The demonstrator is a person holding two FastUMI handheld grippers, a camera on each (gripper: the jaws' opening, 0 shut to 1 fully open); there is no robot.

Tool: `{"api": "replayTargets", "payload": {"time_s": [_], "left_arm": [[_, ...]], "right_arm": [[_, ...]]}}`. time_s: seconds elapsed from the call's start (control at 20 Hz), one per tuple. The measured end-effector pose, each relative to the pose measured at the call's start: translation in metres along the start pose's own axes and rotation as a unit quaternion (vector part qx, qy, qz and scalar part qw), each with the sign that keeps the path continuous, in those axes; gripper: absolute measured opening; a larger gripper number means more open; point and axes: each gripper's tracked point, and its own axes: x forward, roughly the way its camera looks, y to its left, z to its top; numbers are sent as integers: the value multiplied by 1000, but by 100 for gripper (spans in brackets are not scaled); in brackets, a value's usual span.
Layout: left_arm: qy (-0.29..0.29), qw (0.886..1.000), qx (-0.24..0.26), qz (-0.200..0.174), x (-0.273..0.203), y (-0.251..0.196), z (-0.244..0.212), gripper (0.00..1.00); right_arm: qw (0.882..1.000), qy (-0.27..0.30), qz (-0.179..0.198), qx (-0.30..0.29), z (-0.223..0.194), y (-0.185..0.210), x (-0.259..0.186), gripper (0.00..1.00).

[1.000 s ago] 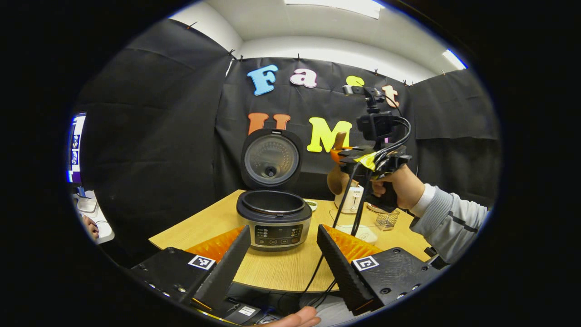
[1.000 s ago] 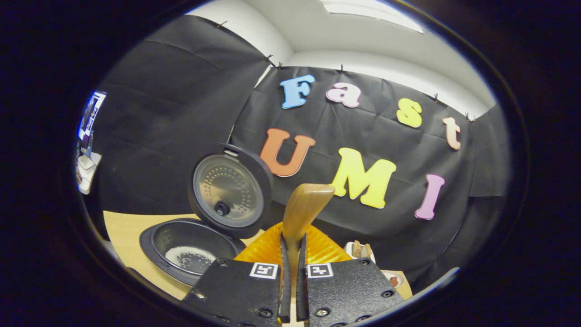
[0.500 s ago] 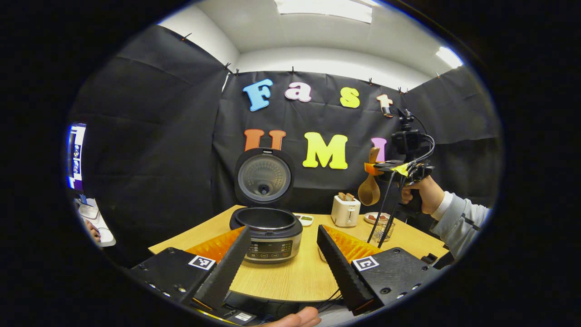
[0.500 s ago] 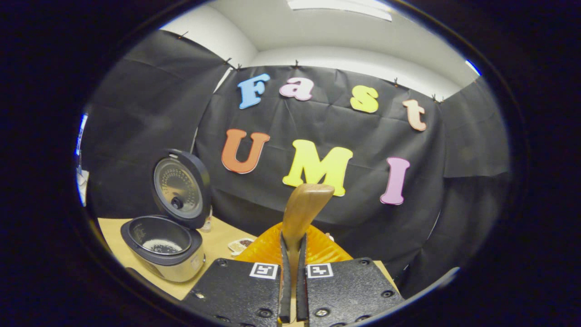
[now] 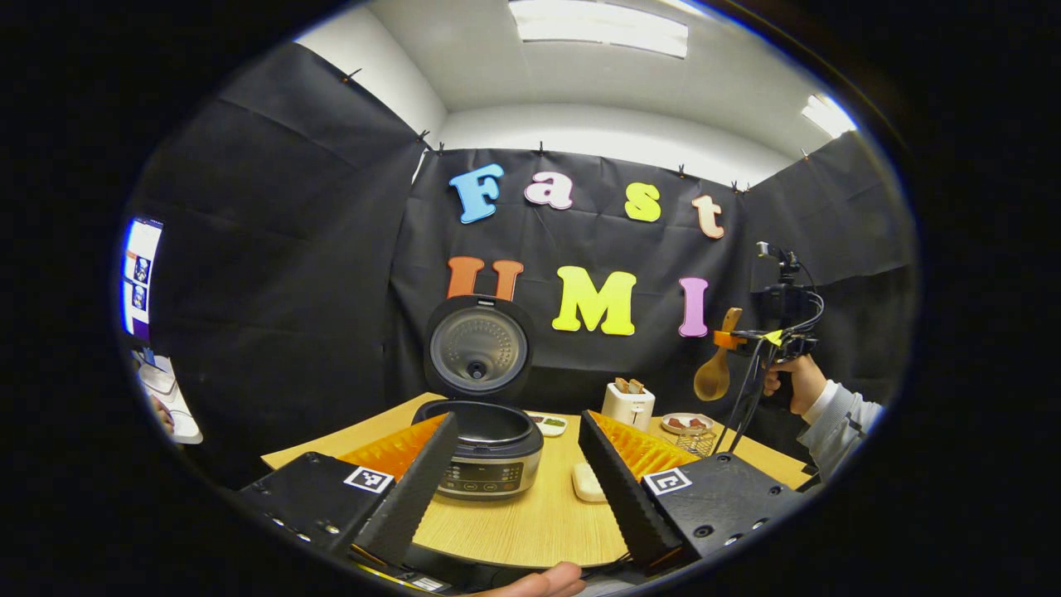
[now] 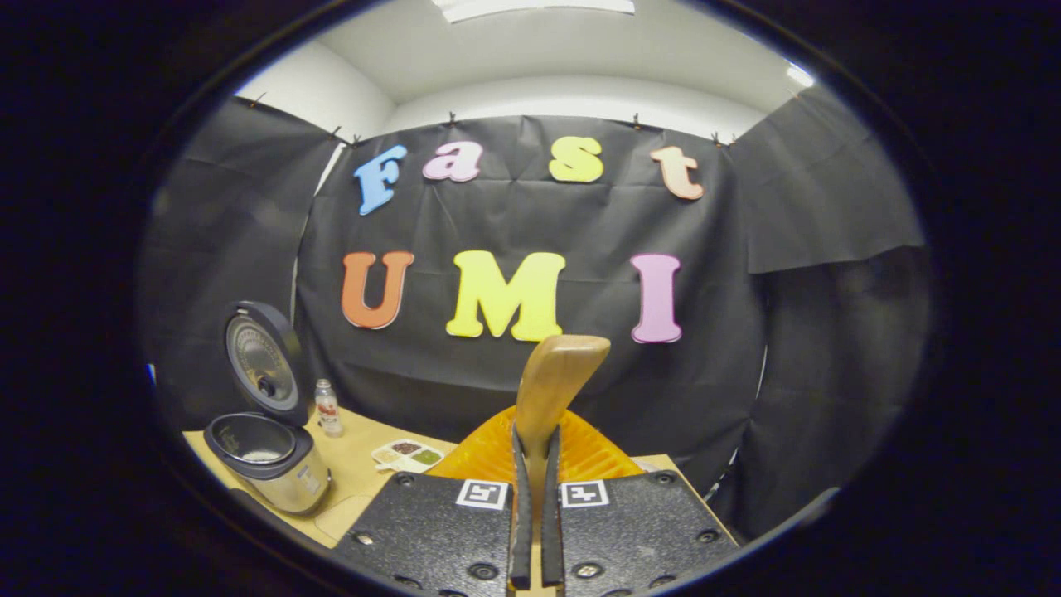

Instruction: Close the left gripper, press the button to open the rice cooker; take a wooden spoon from the chopstick holder with the right hand, scoop a spoonful of rice and pour it into the rice cooker, then put the wooden spoon back into the chopstick holder.

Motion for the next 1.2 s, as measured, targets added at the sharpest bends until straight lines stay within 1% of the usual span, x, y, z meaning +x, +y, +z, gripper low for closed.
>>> {"api": "replayTargets", "payload": {"time_s": [0.1, 0.2, 0.3, 0.5, 0.6, 0.65, 0.85, 0.95, 1.05, 1.1, 1.15, 1.2], "left_arm": [[-2, 1000, 4, 2, 4, 1, -1, 94], [-3, 1000, 4, 4, 10, -1, -4, 94], [4, 1000, 4, 2, 19, -5, -9, 94], [21, 1000, 16, 5, 33, -10, -23, 94], [30, 999, 10, -10, 43, -20, -25, 94], [34, 999, 11, -10, 50, -21, -24, 94], [22, 999, 31, 19, 70, -2, -12, 94], [2, 999, 30, 25, 84, 4, -1, 94], [5, 999, 25, 36, 104, 13, 3, 94], [13, 999, 23, 36, 111, 17, 1, 94], [18, 999, 21, 35, 119, 19, 3, 94], [19, 999, 20, 33, 126, 21, 7, 94]], "right_arm": [[1000, 3, -18, 10, -12, -22, 4, 10], [999, 11, -23, 24, -29, -36, 11, 10], [998, 22, -28, 50, -49, -47, 21, 10], [994, 55, -38, 85, -101, -62, 45, 11], [992, 68, -40, 99, -125, -68, 56, 11], [991, 74, -41, 107, -135, -70, 62, 11], [985, 105, -36, 135, -173, -71, 78, 13], [981, 128, -31, 142, -187, -68, 83, 17], [981, 130, -36, 142, -187, -70, 85, 22], [983, 121, -43, 135, -182, -73, 85, 33], [985, 111, -58, 119, -173, -79, 85, 41], [987, 100, -70, 101, -163, -83, 79, 58]]}}
